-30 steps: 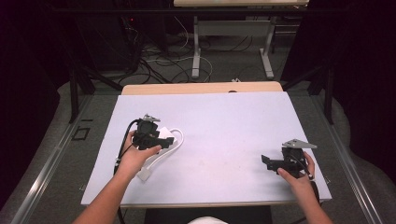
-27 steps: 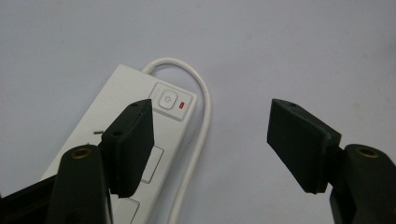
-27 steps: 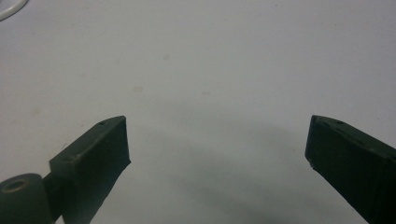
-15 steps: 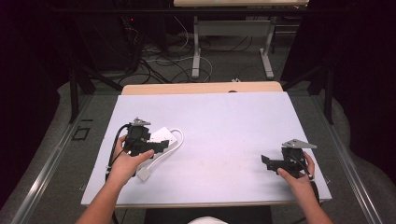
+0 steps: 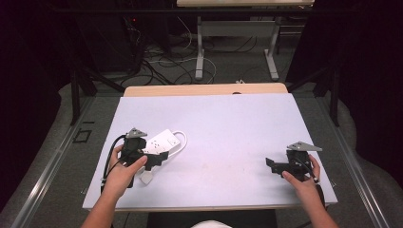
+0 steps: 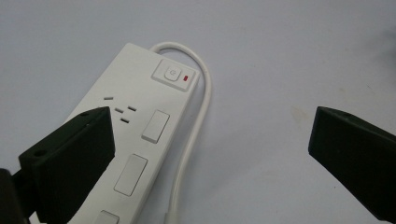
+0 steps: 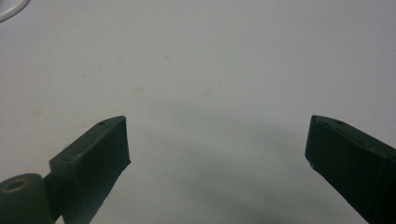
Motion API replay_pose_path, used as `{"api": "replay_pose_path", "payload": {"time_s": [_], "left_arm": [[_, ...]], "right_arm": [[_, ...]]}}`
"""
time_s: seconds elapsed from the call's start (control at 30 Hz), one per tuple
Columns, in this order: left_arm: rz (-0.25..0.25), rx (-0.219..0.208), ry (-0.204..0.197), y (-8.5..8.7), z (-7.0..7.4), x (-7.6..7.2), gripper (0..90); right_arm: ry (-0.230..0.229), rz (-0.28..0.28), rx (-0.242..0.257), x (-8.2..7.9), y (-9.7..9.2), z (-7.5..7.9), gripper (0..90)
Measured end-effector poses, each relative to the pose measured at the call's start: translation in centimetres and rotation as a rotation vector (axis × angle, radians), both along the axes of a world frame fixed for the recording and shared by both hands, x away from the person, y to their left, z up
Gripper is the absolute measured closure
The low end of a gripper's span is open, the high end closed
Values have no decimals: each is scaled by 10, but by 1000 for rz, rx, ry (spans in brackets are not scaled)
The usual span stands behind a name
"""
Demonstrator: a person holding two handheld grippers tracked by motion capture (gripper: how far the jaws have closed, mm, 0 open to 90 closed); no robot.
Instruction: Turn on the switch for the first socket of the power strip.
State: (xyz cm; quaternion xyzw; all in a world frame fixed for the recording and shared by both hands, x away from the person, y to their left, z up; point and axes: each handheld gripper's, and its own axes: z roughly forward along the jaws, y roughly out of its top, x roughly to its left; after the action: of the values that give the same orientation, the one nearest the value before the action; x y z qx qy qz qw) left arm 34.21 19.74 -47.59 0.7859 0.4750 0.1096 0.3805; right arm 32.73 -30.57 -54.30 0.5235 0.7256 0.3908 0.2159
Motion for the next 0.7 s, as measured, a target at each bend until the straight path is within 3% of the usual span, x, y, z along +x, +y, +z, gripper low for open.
{"api": "replay_pose_path", "payload": {"time_s": [0.03,0.23,0.43,0.7], "left_arm": [[13,-6,-16,2,-2,0,2],[37,-40,-18,12,-5,-3,3],[107,-65,-22,26,-11,-7,6],[133,-84,-34,40,-19,-12,6]], "right_arm": [[0,0,0,0,0,0,58],[0,2,2,0,0,0,58],[-2,3,0,0,0,0,58],[1,0,2,0,0,0,58]]}}
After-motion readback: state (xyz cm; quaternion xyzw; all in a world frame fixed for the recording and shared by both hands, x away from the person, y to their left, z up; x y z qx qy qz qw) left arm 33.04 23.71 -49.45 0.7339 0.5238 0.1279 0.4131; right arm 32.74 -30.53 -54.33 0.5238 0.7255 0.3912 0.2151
